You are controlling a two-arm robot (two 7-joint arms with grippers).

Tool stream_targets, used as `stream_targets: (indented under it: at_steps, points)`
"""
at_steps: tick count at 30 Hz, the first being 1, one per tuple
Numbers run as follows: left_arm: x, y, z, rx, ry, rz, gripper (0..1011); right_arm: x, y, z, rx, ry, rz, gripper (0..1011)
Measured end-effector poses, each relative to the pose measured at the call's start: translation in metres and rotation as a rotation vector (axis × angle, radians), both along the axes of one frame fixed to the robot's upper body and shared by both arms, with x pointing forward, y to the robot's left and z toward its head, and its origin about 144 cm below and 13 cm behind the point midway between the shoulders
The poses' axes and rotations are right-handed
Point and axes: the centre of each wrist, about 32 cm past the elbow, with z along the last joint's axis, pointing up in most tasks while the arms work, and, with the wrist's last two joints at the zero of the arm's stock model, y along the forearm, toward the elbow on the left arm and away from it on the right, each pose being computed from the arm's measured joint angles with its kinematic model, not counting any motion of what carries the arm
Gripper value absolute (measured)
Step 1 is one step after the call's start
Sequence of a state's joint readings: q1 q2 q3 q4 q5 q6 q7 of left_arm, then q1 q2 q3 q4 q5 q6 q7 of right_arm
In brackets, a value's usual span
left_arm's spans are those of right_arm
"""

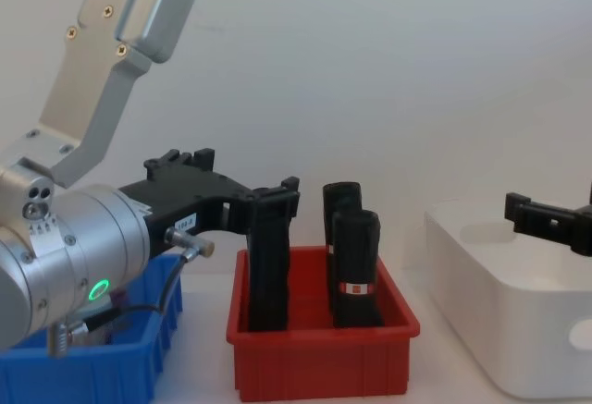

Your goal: Pick the cotton swabs from the blue box and place them into the white box.

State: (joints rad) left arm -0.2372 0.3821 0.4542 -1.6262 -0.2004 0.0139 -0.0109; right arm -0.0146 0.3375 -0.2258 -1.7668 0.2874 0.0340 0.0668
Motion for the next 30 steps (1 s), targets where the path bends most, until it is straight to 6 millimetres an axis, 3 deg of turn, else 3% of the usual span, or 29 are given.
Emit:
stream_targets:
  at_steps: [30]
  points:
    - [0.0000, 0.0000, 0.0000, 0.000, 0.000, 0.000, 1004, 0.0000, 0.0000, 0.0000, 0.000, 0.000, 0.000, 1002]
